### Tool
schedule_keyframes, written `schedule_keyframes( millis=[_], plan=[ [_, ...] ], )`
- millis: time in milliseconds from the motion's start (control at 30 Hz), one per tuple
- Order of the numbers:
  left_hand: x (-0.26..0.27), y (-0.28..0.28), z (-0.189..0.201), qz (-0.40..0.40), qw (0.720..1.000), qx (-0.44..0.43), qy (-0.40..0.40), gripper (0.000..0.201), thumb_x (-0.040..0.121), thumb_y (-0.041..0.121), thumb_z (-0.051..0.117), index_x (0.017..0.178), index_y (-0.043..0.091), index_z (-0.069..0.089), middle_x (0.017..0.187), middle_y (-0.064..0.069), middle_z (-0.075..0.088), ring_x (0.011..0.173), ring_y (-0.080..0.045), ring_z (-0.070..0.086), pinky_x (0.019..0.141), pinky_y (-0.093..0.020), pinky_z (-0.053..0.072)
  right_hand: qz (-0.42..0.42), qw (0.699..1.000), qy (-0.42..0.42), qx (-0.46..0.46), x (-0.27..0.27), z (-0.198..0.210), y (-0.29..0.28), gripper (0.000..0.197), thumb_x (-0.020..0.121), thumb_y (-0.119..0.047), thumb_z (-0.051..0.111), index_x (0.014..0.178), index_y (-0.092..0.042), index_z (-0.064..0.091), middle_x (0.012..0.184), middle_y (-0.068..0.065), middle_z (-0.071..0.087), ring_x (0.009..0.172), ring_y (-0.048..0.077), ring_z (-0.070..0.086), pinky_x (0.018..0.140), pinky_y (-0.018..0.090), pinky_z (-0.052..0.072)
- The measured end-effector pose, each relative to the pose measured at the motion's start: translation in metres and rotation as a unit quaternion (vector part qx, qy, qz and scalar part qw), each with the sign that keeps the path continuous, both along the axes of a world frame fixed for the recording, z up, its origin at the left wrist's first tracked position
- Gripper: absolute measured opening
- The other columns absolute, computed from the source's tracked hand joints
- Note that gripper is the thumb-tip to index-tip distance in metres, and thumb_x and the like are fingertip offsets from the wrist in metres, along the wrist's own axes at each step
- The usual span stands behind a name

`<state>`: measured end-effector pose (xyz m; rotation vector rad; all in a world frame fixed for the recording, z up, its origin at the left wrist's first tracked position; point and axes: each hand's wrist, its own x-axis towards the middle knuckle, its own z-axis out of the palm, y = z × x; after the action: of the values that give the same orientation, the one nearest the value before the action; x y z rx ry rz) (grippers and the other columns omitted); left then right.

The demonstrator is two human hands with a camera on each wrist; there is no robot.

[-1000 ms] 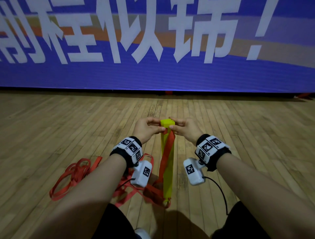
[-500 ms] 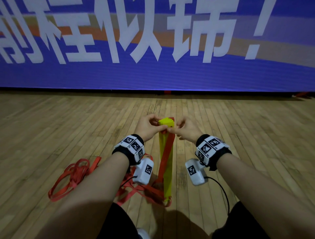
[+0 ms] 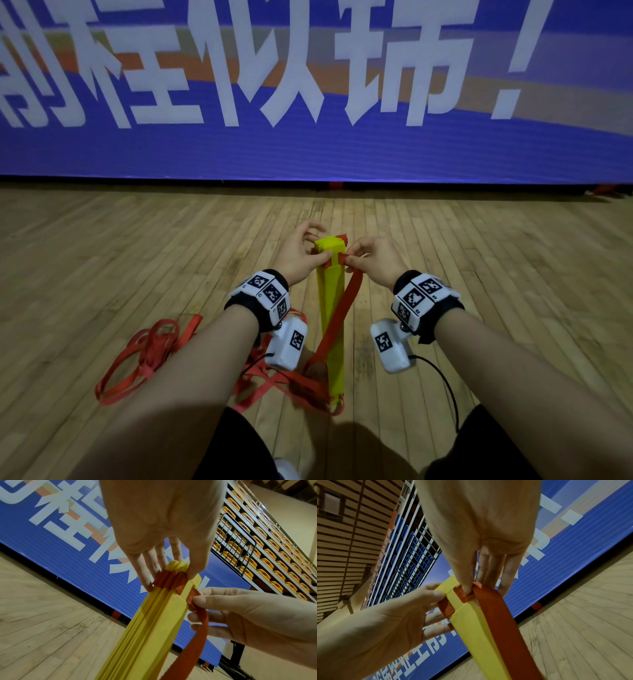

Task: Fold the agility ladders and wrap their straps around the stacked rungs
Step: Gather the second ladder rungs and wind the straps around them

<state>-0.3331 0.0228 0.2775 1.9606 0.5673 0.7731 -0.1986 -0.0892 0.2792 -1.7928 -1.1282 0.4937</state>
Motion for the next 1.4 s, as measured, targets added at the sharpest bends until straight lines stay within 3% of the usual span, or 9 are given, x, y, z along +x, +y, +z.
schedule_keyframes(
  millis=[67, 167, 300, 500, 733, 833, 967, 1167, 1400],
  plan=[
    [-0.002, -0.002, 0.003, -0.033, 0.998, 0.046, 0.022, 0.04, 0.085, 0.003, 0.065, 0.115, 0.029, 0.058, 0.118, -0.003, 0.057, 0.094, 0.003, 0.056, 0.082, -0.022, 0.053, 0.022, 1.0, 0.008, -0.003, 0.001, 0.002, -0.003, 0.005, 0.088, -0.005, 0.064, 0.084, -0.007, 0.066, 0.07, -0.001, 0.064, 0.058, 0.0, 0.062, 0.06, 0.013, 0.049],
    [-0.005, -0.003, 0.007, -0.053, 0.989, 0.109, 0.085, 0.039, 0.092, 0.011, 0.058, 0.118, 0.041, 0.057, 0.119, -0.006, 0.053, 0.111, -0.015, 0.05, 0.089, -0.015, 0.044, 0.034, 0.999, 0.003, -0.014, 0.003, 0.005, -0.005, 0.008, 0.089, -0.003, 0.061, 0.086, -0.007, 0.067, 0.071, -0.001, 0.063, 0.055, -0.001, 0.062, 0.062, 0.015, 0.051],
    [-0.007, -0.003, 0.013, -0.056, 0.979, 0.142, 0.136, 0.037, 0.095, 0.017, 0.054, 0.119, 0.045, 0.055, 0.104, -0.004, 0.043, 0.105, -0.024, 0.05, 0.096, -0.035, 0.045, 0.039, 0.999, 0.001, -0.033, 0.004, 0.009, -0.007, 0.011, 0.091, -0.004, 0.058, 0.09, -0.01, 0.067, 0.073, -0.003, 0.06, 0.061, 0.005, 0.061, 0.066, 0.018, 0.051],
    [-0.005, -0.001, 0.012, -0.051, 0.966, 0.163, 0.195, 0.041, 0.097, 0.022, 0.051, 0.129, 0.047, 0.051, 0.101, 0.001, 0.038, 0.108, -0.023, 0.049, 0.099, -0.043, 0.045, 0.014, 0.999, 0.01, -0.035, 0.005, 0.006, -0.006, 0.011, 0.09, -0.005, 0.06, 0.094, -0.007, 0.07, 0.07, -0.004, 0.063, 0.061, 0.003, 0.061, 0.061, 0.012, 0.048],
    [-0.006, -0.001, 0.013, -0.061, 0.976, 0.16, 0.132, 0.027, 0.087, 0.025, 0.065, 0.109, 0.041, 0.063, 0.108, 0.007, 0.049, 0.105, -0.018, 0.054, 0.088, -0.044, 0.052, -0.01, 0.998, 0.064, -0.015, 0.006, 0.004, -0.006, 0.002, 0.085, -0.005, 0.067, 0.083, -0.005, 0.068, 0.073, 0.007, 0.069, 0.061, 0.01, 0.065, 0.066, 0.022, 0.056],
    [-0.006, -0.002, 0.013, -0.056, 0.981, 0.153, 0.105, 0.018, 0.084, 0.026, 0.07, 0.099, 0.036, 0.065, 0.112, 0.005, 0.054, 0.109, -0.016, 0.053, 0.091, -0.044, 0.051, 0.005, 0.999, 0.028, -0.02, 0.003, 0.004, -0.006, 0.009, 0.085, -0.008, 0.067, 0.078, -0.014, 0.069, 0.082, 0.006, 0.07, 0.073, 0.011, 0.065, 0.074, 0.022, 0.054],
    [-0.007, -0.001, 0.012, -0.047, 0.987, 0.132, 0.075, 0.023, 0.082, 0.026, 0.072, 0.088, 0.045, 0.062, 0.112, 0.006, 0.06, 0.112, -0.013, 0.054, 0.097, -0.044, 0.047, -0.008, 0.999, -0.023, -0.031, 0.004, 0.002, -0.004, 0.021, 0.085, -0.011, 0.066, 0.071, -0.026, 0.066, 0.091, 0.003, 0.069, 0.091, 0.016, 0.061, 0.086, 0.03, 0.049],
    [-0.01, 0.002, 0.008, -0.044, 0.992, 0.109, 0.043, 0.025, 0.081, 0.019, 0.074, 0.1, 0.033, 0.066, 0.112, 0.009, 0.065, 0.111, -0.007, 0.057, 0.094, -0.038, 0.05, 0.015, 0.999, -0.011, -0.027, 0.009, 0.004, -0.006, 0.018, 0.087, -0.011, 0.065, 0.077, -0.026, 0.067, 0.092, 0.009, 0.071, 0.094, 0.023, 0.065, 0.093, 0.04, 0.05],
    [-0.009, 0.001, 0.009, -0.044, 0.988, 0.126, 0.079, 0.015, 0.074, 0.039, 0.07, 0.083, 0.049, 0.063, 0.105, 0.017, 0.062, 0.106, -0.008, 0.058, 0.091, -0.044, 0.05, 0.005, 0.999, -0.044, -0.021, 0.009, 0.001, -0.002, 0.012, 0.089, -0.014, 0.063, 0.081, -0.022, 0.066, 0.089, 0.003, 0.068, 0.092, 0.019, 0.063, 0.092, 0.039, 0.05]
  ],
)
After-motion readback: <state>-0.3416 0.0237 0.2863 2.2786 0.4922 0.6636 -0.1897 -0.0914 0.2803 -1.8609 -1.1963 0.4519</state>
